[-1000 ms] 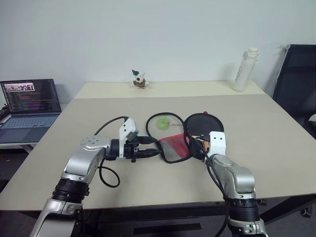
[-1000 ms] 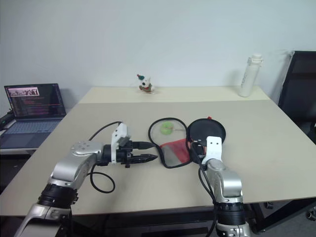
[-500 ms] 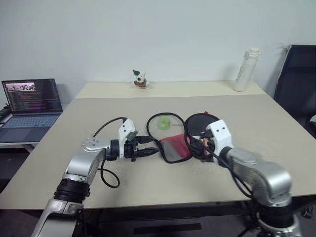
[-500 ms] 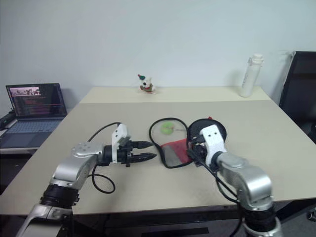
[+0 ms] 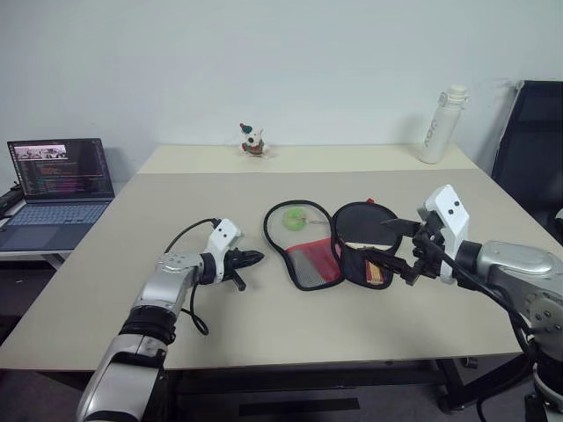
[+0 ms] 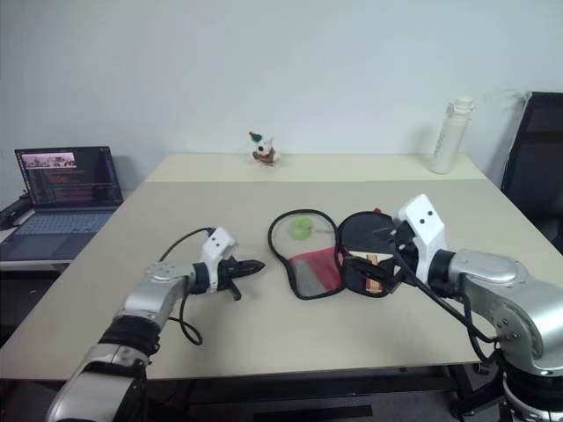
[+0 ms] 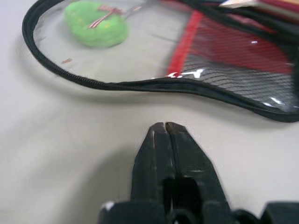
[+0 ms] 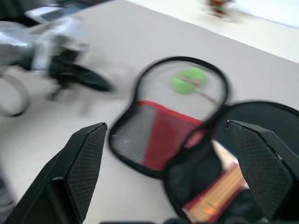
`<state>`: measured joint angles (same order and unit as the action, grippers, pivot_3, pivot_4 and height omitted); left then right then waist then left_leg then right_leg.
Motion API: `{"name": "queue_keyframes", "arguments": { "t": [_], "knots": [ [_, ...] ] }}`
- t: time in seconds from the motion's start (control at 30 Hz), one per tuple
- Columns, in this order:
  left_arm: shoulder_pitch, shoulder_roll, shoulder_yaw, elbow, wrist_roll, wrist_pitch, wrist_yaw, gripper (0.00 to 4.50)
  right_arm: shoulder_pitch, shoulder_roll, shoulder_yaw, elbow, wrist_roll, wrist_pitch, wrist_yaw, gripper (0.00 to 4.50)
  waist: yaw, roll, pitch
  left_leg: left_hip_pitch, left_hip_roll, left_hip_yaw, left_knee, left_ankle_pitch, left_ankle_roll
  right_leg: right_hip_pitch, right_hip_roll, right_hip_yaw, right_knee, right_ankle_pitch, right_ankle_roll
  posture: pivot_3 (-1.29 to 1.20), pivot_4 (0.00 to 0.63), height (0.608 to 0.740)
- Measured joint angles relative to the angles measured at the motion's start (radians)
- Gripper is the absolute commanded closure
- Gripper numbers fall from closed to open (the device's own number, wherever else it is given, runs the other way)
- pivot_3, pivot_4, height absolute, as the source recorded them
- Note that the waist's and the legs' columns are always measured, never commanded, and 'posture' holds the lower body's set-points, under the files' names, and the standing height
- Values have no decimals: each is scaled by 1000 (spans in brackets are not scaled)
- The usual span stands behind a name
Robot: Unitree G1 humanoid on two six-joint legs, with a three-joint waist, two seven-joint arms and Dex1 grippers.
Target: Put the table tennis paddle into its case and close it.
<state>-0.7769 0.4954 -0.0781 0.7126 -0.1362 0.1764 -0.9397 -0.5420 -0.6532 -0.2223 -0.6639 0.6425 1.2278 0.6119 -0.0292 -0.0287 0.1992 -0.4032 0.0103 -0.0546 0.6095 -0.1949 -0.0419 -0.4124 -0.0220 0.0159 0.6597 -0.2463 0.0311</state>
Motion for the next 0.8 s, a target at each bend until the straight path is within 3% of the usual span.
{"name": "queue_keyframes", "arguments": {
  "t": [0.4,0.8],
  "knots": [
    [-221,-154,-13,417,103,-162,79,4454,71,-96,-6,-2,64,-74,48,0,3,-2,1,-1,-1,0,1,0,0,1,0,-1,-1,0,1,0,150,740],
    [-504,-378,30,470,86,-207,7,4454,181,-202,-108,6,72,-103,40,0,15,-6,3,-12,-2,-1,4,0,-1,-7,-1,-1,-2,2,3,0,150,740]
  ]
}}
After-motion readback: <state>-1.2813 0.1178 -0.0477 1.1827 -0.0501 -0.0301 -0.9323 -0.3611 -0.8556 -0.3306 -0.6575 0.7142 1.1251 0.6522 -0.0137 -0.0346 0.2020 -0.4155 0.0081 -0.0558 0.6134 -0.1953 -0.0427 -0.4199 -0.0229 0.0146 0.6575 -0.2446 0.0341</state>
